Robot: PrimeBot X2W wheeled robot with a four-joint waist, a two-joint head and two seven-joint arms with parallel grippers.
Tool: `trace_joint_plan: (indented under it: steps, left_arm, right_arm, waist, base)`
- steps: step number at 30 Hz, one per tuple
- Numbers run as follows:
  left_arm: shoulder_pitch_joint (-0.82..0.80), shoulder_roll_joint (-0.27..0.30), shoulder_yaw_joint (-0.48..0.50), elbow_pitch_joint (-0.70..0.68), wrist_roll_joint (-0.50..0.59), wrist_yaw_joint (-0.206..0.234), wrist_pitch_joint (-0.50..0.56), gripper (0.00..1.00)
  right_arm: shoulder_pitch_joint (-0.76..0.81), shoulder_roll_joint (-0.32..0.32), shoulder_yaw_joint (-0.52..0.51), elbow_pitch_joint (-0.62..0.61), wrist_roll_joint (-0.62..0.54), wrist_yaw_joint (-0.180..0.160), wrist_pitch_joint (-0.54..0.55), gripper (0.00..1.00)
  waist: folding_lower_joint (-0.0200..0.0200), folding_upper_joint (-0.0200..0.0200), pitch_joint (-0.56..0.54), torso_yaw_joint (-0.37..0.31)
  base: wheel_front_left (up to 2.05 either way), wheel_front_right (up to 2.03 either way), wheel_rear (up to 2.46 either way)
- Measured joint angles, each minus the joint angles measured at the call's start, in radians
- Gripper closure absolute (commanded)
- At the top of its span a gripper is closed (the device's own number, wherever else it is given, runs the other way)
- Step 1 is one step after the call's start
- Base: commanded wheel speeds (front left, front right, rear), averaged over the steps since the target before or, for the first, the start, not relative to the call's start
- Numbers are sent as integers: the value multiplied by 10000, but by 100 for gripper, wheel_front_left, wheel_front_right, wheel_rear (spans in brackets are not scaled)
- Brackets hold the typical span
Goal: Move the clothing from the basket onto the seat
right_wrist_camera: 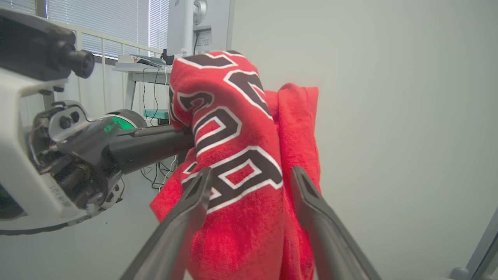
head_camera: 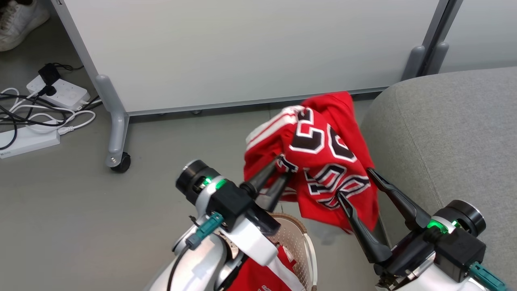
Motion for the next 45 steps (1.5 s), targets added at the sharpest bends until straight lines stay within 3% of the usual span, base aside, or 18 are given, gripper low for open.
trace_joint_plan:
  steps: [10,18,19,21,33,34,38,45]
  left_arm:
    - [-7,4,-1258,-221,71,-222,0,100]
    - [-47,-4,-1592,12,-125,-257,-2,100]
    - [-56,2,-1647,176,-123,-257,-2,100]
    - [-64,8,-1762,401,-157,-259,-2,100]
    - [-229,-6,-1774,389,-405,-259,-6,100]
    - [-228,-8,-1745,343,-414,-259,-8,96]
    - [-205,-10,-1588,104,-351,-199,-4,0]
    - [44,-12,-1241,543,-253,-203,-2,0]
  right_arm:
    - [-178,-65,713,1009,-33,0,-2,0]
    - [-630,98,972,1513,52,-2,-2,0]
    - [-631,113,1035,1553,71,-2,-2,16]
    - [-631,142,1085,1624,148,0,0,100]
    - [-619,468,679,1488,167,4,4,100]
    - [-616,516,612,1457,123,6,4,100]
    - [-598,673,249,1333,38,4,2,100]
    - [-405,828,-474,1350,-67,4,2,100]
  waist:
    - [0,0,55,139]
    - [0,0,112,252]
    - [0,0,106,267]
    - [0,0,97,297]
    - [0,0,69,364]
    - [0,0,62,359]
    - [0,0,33,328]
    - [0,0,-37,333]
  base:
    - [0,0,0]
    - [0,0,0]
    - [0,0,0]
    - [0,0,0]
    - [0,0,0]
    - [0,0,0]
    - [0,0,0]
    - [0,0,0]
